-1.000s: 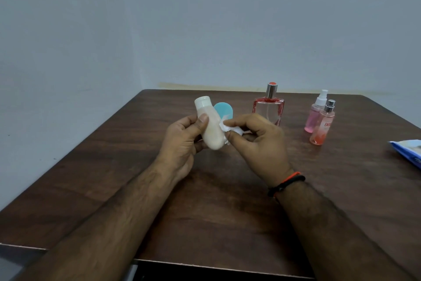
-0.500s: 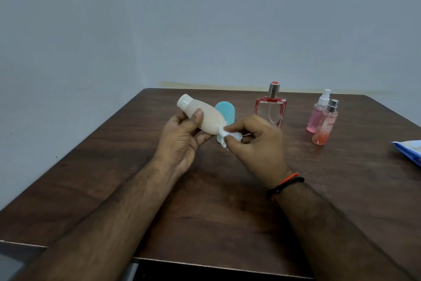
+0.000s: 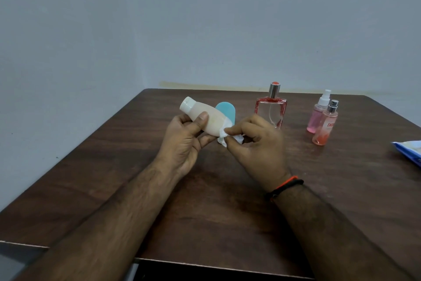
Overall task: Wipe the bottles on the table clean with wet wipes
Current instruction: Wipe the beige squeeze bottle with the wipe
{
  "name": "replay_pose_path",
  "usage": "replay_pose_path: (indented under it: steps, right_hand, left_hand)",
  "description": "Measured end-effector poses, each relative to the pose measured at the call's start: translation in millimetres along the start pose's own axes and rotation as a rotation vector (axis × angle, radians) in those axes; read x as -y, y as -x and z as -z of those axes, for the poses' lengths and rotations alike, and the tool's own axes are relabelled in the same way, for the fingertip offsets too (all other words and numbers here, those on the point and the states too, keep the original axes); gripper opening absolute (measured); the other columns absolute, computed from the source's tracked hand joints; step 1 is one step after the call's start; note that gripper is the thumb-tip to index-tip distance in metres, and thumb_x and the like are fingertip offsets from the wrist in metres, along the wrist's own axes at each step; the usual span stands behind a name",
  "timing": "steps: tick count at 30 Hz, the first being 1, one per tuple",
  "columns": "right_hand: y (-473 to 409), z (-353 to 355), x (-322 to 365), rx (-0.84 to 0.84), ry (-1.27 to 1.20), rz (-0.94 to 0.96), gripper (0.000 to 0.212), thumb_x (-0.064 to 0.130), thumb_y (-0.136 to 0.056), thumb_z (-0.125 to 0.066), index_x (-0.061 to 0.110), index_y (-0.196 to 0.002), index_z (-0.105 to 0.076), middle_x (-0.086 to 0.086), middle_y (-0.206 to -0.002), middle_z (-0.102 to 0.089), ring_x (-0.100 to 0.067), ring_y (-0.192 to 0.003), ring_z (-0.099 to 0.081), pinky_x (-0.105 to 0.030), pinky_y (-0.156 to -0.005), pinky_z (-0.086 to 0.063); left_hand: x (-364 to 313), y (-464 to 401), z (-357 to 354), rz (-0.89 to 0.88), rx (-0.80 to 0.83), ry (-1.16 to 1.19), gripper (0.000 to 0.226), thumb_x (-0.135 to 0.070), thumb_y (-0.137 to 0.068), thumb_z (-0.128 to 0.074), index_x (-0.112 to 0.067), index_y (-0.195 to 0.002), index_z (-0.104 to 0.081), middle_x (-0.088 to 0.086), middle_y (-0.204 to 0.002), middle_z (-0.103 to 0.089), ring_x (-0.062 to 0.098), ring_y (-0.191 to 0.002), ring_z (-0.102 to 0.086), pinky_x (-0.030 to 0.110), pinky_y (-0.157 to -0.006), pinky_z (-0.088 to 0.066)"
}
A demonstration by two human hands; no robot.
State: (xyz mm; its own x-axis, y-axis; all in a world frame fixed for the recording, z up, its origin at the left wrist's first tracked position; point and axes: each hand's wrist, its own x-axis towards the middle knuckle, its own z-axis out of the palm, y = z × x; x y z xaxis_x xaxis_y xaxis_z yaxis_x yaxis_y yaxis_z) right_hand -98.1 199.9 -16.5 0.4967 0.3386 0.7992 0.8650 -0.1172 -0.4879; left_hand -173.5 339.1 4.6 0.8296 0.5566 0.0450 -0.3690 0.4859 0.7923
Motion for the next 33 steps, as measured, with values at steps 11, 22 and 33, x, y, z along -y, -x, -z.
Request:
replay_pose_path:
  steps: [11,22,33]
  right_hand:
    - [-2.9,-0.3,-0.9,0.056,0.075,0.269,0.019,-0.002,-0.079,-0.074,0.011,-0.091,-0.079,0.0,-0.094,-0.07,-0.023,-0.092,-0.06,-0.029,-0.082,-0.049]
    - [-3.2,3.5,-3.6,0.006,0.117,0.176,0.021,-0.008,-0.067,-0.073,0.011,-0.074,-0.075,0.0,-0.084,-0.066,-0.023,-0.084,-0.061,-0.034,-0.073,-0.051]
    - [0.7,3.2,2.6,0.191,0.063,0.143,0.016,0.002,-0.076,-0.074,0.015,-0.084,-0.076,0.004,-0.091,-0.063,-0.007,-0.089,-0.057,-0.009,-0.081,-0.044]
  left_hand:
    - [4.1,1.4,2.7,0.014,0.055,-0.178,0.036,-0.004,-0.092,-0.062,0.0,-0.122,-0.044,0.015,-0.104,-0.069,0.022,-0.083,-0.075,0.034,-0.062,-0.062]
    - [-0.3,-4.2,3.8,0.024,0.007,-0.043,0.037,-0.01,-0.095,-0.059,0.006,-0.126,-0.045,0.026,-0.123,-0.063,0.031,-0.096,-0.073,0.04,-0.069,-0.063]
    - [-4.0,-7.0,7.5,-0.047,0.025,-0.045,0.03,-0.013,-0.096,-0.058,0.0,-0.122,-0.052,0.019,-0.118,-0.066,0.029,-0.099,-0.072,0.041,-0.076,-0.062]
